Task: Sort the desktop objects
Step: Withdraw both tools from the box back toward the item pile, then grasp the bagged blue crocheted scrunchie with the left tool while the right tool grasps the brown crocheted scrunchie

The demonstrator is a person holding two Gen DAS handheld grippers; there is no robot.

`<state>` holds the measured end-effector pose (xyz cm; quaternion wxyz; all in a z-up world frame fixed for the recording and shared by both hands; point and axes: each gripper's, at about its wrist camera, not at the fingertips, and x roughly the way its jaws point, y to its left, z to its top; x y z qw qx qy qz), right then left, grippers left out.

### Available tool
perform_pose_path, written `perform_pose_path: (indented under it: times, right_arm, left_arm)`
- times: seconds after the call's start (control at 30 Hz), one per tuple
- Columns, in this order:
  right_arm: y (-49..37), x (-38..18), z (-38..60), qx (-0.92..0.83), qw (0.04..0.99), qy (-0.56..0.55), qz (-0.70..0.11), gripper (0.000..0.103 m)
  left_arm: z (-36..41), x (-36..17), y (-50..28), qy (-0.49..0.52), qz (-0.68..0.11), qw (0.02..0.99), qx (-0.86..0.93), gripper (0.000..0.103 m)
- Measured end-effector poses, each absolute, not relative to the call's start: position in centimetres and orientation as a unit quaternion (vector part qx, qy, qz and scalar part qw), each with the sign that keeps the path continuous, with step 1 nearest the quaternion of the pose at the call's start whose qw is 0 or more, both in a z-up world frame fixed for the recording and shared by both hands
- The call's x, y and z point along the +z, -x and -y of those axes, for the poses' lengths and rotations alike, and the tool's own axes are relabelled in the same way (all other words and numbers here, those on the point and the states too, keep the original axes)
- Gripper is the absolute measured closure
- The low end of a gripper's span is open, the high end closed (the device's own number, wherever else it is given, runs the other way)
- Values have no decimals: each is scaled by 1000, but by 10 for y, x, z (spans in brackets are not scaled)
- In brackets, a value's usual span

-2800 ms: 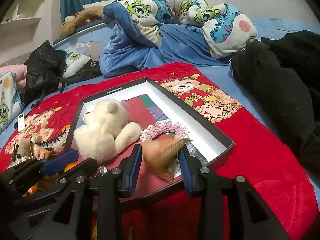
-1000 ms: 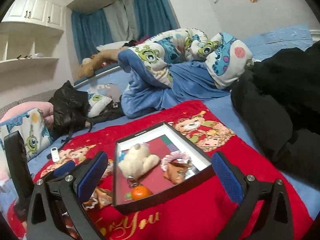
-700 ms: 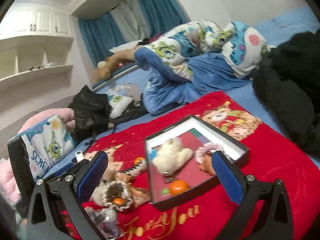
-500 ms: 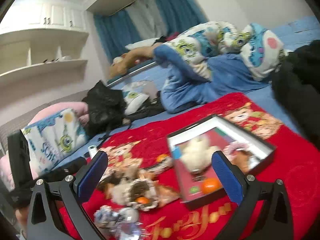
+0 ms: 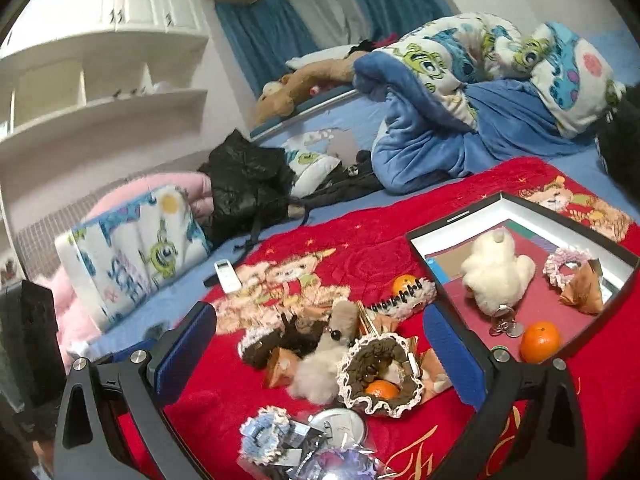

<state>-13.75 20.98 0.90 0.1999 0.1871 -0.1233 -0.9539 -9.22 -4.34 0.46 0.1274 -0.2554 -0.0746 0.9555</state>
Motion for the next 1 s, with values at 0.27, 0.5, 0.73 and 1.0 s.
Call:
perform_pose_path:
  times: [0.27,0.5,0.73,1.0]
  right_arm:
    - [137,-7,-200,-956,200,-206,66,2]
    - [141,-27,-208,-945,209,-248,47,24]
    - [142,-44,-199,-933,234,-273,20,26]
    - [152,-55,-193,-923,239,-301,19,46]
  left_arm:
    - [27,-32,92,285,84,153,942,0]
    - [3,-54,104,321,53,175,929,0]
    - [-15,-66,113,340,15,189,921,0]
    - [-20,-80,124,373,22,210,904,8]
